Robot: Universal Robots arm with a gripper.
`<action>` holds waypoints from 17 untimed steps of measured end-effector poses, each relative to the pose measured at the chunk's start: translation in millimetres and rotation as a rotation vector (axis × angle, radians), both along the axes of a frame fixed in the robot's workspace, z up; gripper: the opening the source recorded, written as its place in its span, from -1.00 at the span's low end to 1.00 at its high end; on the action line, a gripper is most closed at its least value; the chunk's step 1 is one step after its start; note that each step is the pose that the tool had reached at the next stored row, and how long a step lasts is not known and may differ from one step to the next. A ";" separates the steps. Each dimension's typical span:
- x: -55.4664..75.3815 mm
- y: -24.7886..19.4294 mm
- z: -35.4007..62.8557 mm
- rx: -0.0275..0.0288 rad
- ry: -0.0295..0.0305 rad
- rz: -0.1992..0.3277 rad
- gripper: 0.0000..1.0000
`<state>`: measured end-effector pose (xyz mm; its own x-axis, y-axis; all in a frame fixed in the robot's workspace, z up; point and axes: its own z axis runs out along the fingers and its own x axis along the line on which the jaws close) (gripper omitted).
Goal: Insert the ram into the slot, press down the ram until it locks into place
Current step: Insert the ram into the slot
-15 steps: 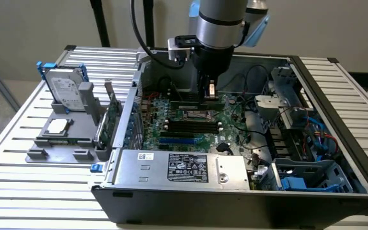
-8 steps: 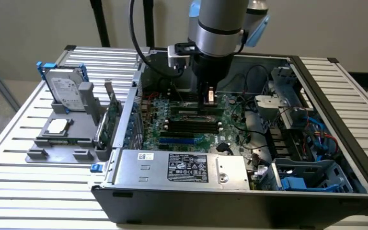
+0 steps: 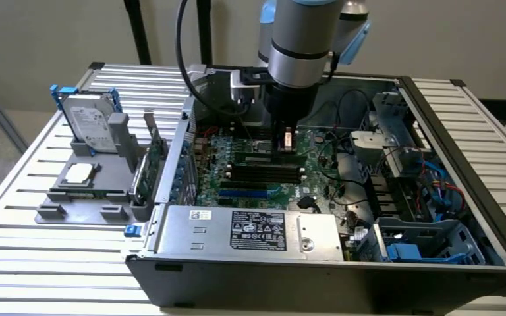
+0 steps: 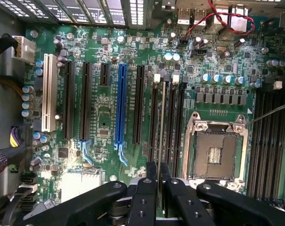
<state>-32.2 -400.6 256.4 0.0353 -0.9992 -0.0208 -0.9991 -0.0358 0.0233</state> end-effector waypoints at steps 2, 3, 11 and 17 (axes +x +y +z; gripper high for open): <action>-0.5 -0.1 -1.8 0.0004 -0.0008 0.000 -0.73; -0.8 -0.2 -2.5 0.0006 -0.0009 0.000 -0.73; -2.2 -0.2 -9.5 0.0005 -0.0009 0.000 -0.73; -2.5 -0.2 -16.6 0.0005 -0.0010 0.000 -0.73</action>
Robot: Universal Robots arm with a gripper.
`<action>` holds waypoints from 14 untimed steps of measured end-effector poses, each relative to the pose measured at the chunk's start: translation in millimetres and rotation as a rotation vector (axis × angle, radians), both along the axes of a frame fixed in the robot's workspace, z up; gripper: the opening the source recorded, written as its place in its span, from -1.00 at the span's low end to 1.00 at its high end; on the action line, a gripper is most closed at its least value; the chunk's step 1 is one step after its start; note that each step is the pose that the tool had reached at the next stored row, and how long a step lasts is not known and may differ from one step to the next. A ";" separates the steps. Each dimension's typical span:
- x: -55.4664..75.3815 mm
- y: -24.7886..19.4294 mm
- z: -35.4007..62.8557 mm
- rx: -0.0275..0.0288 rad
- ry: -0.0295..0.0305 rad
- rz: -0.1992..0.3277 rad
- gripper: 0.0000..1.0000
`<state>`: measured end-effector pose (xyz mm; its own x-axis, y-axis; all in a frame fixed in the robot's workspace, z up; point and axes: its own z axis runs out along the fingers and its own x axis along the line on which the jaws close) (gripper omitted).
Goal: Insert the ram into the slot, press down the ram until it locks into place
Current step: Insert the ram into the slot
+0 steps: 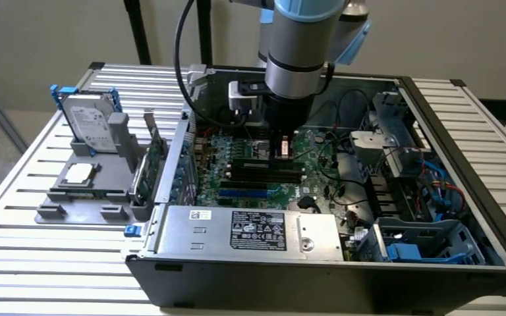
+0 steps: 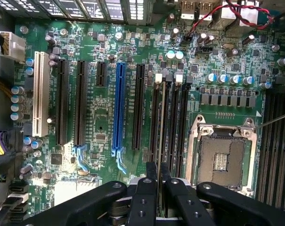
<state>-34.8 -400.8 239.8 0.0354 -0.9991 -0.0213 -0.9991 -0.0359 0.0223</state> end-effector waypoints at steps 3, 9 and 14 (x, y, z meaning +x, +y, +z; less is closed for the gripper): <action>-0.1 0.0 -2.0 0.0000 -0.0016 0.000 -0.73; -0.9 0.0 -4.9 -0.0002 -0.0056 0.000 -0.73; -1.2 0.0 -6.5 -0.0001 -0.0065 0.000 -0.73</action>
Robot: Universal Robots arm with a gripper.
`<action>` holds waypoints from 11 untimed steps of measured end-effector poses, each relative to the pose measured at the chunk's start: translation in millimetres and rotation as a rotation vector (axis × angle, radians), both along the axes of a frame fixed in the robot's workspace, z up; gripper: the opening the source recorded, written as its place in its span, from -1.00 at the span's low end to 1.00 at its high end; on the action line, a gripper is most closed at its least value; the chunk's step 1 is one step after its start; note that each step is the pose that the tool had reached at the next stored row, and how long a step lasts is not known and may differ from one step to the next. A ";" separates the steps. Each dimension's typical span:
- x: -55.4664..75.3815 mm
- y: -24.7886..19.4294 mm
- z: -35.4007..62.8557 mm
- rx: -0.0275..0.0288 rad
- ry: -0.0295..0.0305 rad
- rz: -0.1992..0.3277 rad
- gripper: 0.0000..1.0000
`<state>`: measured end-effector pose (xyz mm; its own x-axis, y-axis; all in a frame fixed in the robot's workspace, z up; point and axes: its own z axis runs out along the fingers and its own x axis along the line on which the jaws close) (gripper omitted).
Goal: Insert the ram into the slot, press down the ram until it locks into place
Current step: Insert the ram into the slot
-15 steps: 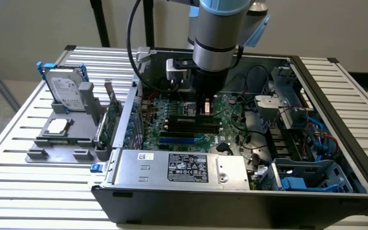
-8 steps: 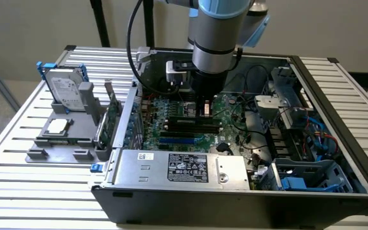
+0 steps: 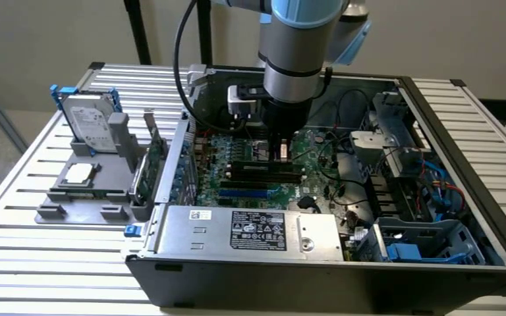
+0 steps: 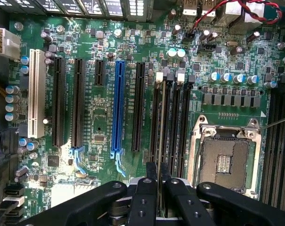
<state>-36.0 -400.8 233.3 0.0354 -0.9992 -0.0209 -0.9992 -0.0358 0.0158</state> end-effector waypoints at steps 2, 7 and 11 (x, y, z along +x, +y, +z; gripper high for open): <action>-0.1 0.0 -0.9 0.0000 -0.0004 0.000 -0.73; -0.5 0.0 -3.9 0.0000 -0.0022 0.000 -0.73; -0.8 -0.1 -4.4 0.0000 -0.0037 0.000 -0.73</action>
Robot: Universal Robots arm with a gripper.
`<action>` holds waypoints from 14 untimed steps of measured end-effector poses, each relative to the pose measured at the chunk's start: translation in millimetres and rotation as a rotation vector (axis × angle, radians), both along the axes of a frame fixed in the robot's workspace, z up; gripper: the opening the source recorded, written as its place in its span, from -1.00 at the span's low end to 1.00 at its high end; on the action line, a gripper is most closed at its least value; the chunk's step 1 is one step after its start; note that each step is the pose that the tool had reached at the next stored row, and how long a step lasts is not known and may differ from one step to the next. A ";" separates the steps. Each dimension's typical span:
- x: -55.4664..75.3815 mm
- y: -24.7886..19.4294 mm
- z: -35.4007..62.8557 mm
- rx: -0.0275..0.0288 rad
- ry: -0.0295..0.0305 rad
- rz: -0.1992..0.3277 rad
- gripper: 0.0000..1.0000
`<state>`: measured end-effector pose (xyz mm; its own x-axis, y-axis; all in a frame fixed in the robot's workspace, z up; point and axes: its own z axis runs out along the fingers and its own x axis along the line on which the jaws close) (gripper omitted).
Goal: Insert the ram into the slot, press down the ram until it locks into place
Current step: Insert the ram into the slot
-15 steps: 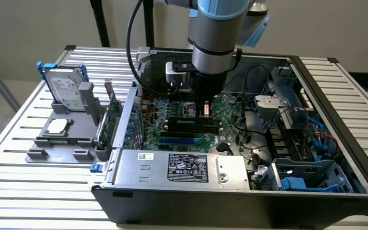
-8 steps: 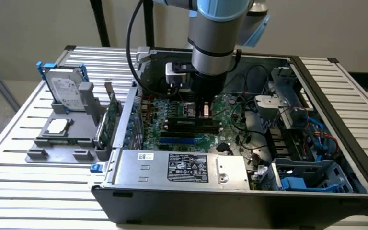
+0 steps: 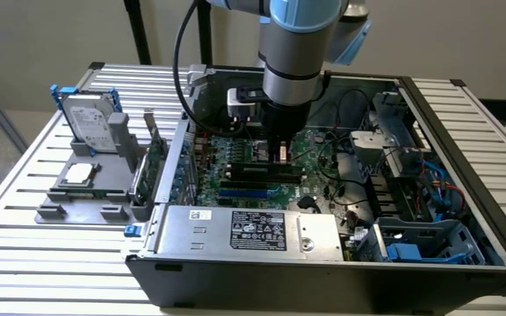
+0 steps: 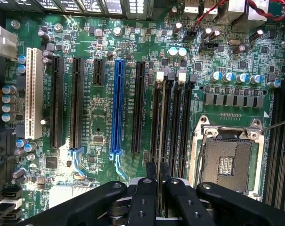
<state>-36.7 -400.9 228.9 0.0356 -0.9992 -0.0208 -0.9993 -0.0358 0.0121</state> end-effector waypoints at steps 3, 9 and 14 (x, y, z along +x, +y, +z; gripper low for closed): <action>-0.1 -0.2 -0.2 0.0002 -0.0007 0.000 -0.73; -0.4 -1.5 -0.2 0.0001 -0.0015 0.000 -0.73; -0.5 -2.2 -0.5 0.0000 -0.0026 0.000 -0.73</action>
<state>-37.2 -403.1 228.4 0.0356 -0.9991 -0.0208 -0.9993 -0.0358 0.0095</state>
